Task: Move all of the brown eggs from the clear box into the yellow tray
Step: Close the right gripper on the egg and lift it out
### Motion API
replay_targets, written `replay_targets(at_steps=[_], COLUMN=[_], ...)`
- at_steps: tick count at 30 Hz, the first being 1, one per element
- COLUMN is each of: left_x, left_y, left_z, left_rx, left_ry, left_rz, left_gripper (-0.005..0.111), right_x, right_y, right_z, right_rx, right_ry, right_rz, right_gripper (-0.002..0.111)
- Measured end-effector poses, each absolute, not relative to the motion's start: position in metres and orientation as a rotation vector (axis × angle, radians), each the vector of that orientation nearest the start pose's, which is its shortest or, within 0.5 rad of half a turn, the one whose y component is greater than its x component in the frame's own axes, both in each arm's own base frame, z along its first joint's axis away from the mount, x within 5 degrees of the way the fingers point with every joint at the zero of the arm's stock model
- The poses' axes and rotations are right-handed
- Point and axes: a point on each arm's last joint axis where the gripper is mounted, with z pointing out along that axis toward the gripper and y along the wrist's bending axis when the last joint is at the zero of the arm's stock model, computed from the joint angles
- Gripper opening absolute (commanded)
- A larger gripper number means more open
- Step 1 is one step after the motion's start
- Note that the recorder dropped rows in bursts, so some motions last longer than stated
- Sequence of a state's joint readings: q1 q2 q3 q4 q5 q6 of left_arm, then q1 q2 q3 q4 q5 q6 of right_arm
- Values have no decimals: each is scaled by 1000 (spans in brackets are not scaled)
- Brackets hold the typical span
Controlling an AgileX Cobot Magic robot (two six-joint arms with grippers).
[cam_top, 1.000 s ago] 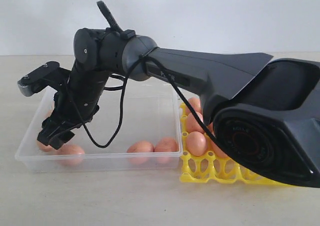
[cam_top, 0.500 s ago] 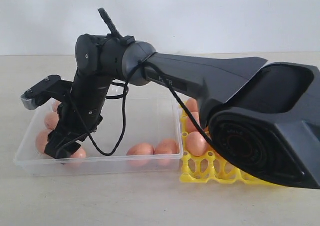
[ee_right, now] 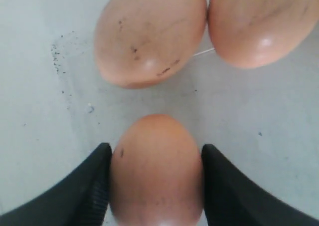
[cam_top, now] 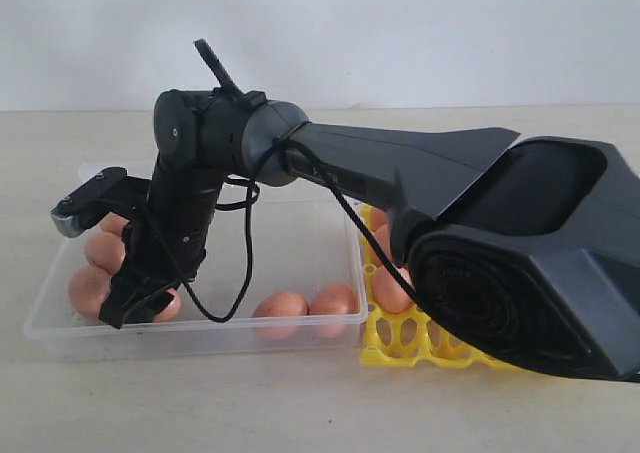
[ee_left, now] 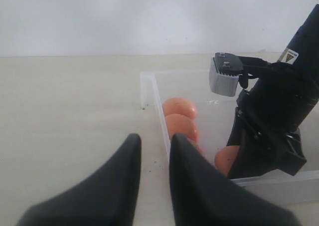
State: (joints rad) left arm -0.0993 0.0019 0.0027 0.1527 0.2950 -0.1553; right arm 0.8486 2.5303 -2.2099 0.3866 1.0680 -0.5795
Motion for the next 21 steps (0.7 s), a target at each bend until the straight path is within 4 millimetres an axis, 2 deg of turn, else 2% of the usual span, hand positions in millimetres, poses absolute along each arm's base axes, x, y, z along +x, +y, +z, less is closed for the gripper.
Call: replay_targets(at_steps=[6,11,15,18,21], left_x=[55,55,54,54,54], left_y=[-2,-1,0,0,0], left_z=[187,187,184,183,183], left_rx=[49,52,60,62,62], left_ry=[1770,1769,1802,1805,1805], left_rz=[-40,-36,-15,-10,-10], left_gripper=[20,-4,-4,-4,-4], right_x=[323,324,332,337,338], right_y=[413,410,412,415,416], right_z=[135,147,177,209,234], right_rx=[-1674,-1614,-1384,-1156,-1034], right_ry=[2400,2449,2422,2379,2318], right_rz=[588,560,547,613,680], right_gripper=[0,0,0,0,0])
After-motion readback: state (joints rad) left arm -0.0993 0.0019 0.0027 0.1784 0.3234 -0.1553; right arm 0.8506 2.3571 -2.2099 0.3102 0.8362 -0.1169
